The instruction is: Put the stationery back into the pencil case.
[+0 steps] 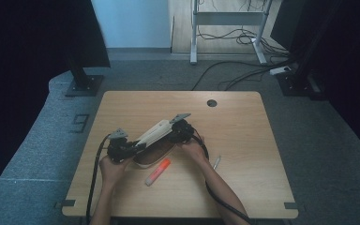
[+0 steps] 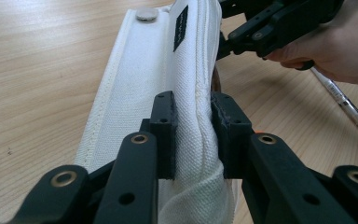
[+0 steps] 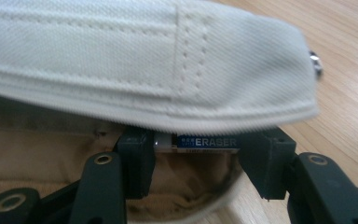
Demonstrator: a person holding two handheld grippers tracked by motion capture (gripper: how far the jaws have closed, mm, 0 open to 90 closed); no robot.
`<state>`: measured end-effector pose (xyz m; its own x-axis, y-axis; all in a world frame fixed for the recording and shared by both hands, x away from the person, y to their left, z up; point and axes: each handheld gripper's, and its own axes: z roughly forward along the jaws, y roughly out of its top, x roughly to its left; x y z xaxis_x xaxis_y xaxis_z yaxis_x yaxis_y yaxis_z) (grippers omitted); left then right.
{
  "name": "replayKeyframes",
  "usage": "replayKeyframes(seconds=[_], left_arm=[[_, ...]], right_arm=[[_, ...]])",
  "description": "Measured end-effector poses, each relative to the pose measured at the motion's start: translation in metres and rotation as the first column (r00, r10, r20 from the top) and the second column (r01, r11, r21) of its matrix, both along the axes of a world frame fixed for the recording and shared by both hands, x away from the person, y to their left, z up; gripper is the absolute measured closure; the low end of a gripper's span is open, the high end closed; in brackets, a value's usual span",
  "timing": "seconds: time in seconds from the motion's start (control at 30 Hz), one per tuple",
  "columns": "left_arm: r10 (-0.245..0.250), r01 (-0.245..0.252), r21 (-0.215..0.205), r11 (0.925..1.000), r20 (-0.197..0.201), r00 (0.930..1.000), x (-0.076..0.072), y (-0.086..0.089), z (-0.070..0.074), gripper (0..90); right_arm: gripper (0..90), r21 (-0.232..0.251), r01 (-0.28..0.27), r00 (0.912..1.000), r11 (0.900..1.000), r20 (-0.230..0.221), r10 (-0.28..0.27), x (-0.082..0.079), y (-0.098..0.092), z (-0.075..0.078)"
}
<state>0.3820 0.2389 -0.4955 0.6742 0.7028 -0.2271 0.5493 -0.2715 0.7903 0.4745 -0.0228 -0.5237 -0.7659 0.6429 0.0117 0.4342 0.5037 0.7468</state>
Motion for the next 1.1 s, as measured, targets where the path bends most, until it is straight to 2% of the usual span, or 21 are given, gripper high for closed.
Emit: replayKeyframes(seconds=[0.37,0.53,0.57,0.6,0.63,0.7,0.83,1.1], left_arm=[[-0.005,0.005,-0.004,1.0,-0.003,1.0,0.0,0.0,0.0,72.1],[-0.006,0.006,-0.005,1.0,-0.004,1.0,0.0,0.0,-0.001,72.0],[-0.006,0.006,-0.005,1.0,-0.003,1.0,0.0,0.0,-0.001,71.9],[-0.006,0.006,-0.006,1.0,-0.003,1.0,0.0,0.0,-0.001,71.9],[-0.006,0.006,-0.006,1.0,-0.003,1.0,0.0,0.0,-0.001,71.7],[-0.005,0.005,-0.008,1.0,0.0,1.0,0.0,0.0,-0.001,71.5],[-0.005,0.005,-0.008,1.0,0.001,1.0,0.0,0.0,-0.001,71.6],[-0.002,0.002,-0.012,0.9999,0.001,1.0,0.0,0.001,-0.002,71.5]], right_arm=[[47.4,-0.004,0.002,1.0,1.0,-0.004,-0.002,0.006,0.007,-0.009],[46.4,-0.007,0.001,0.9997,1.0,-0.024,-0.001,0.008,0.01,-0.013],[42.4,-0.004,0.0,0.9998,1.0,-0.02,0.0,0.008,0.01,-0.013],[42.4,-0.004,0.0,0.9998,1.0,-0.02,0.0,0.008,0.01,-0.013],[34.3,0.002,-0.011,0.9995,1.0,-0.028,0.012,0.008,0.01,-0.012],[29.5,-0.002,-0.032,0.999,0.999,-0.032,0.032,0.007,0.01,-0.011],[26.0,-0.01,-0.035,0.9992,0.999,-0.022,0.035,0.004,0.006,-0.006],[26.1,-0.001,-0.02,0.9997,1.0,-0.011,0.02,-0.003,-0.005,0.002]])
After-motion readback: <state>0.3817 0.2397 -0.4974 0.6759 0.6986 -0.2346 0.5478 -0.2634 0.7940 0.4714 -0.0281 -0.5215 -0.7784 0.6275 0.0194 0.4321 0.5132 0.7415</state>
